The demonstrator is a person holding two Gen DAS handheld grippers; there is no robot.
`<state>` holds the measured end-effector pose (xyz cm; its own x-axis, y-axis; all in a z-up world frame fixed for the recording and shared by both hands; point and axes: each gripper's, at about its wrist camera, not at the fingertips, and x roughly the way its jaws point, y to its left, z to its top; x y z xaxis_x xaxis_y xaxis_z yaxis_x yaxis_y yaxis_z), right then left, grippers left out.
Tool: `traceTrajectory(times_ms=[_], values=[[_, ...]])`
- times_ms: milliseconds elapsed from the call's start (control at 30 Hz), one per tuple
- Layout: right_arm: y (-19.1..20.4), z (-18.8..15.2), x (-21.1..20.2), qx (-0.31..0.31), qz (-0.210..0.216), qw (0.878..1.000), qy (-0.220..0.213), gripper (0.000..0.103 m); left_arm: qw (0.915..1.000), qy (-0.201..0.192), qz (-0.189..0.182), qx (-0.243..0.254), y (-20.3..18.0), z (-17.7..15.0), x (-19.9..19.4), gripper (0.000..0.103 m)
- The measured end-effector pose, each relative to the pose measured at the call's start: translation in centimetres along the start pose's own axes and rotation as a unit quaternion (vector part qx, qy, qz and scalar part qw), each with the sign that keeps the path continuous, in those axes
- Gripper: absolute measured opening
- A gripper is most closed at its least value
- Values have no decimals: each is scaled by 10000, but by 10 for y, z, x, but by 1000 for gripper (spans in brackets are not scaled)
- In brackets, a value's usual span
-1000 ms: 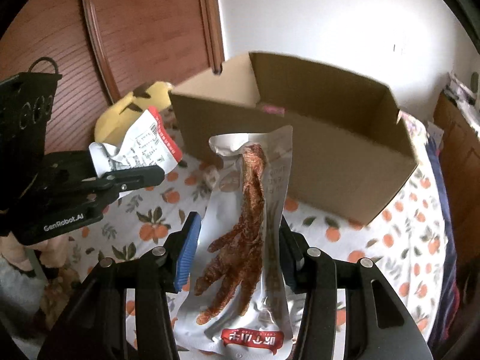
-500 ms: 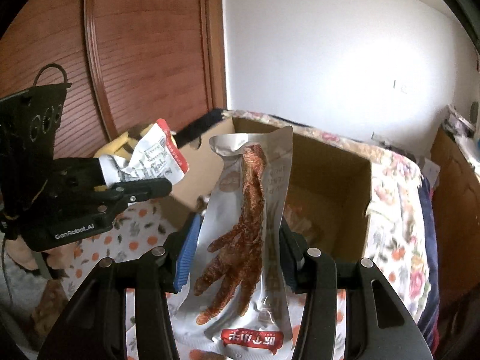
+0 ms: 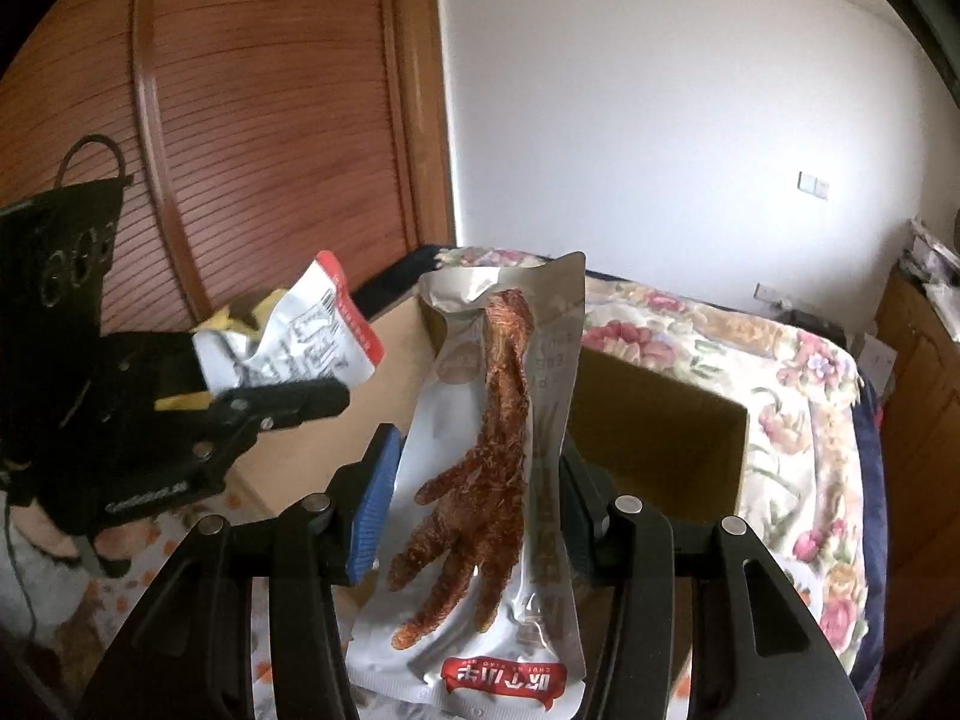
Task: Organize snacks
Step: 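Carry both packets into the cardboard box and open both tools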
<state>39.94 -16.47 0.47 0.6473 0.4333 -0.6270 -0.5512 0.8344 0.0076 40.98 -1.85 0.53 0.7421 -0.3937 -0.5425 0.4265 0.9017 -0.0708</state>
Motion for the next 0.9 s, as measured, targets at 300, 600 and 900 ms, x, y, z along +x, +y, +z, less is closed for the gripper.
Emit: traceTrajectory(times_ms=[300,600,900], values=[[-13,-10,36,7,-573,9980,261,50,9990,437,54,-105,12,-14,41,13],[-12,-24,37,5,-691,9970,337,51,9980,621,62,-135,3,-28,55,13],[-17,-30,41,112,-826,9956,439,60,9977,649,211,-28,-3,-36,52,25]])
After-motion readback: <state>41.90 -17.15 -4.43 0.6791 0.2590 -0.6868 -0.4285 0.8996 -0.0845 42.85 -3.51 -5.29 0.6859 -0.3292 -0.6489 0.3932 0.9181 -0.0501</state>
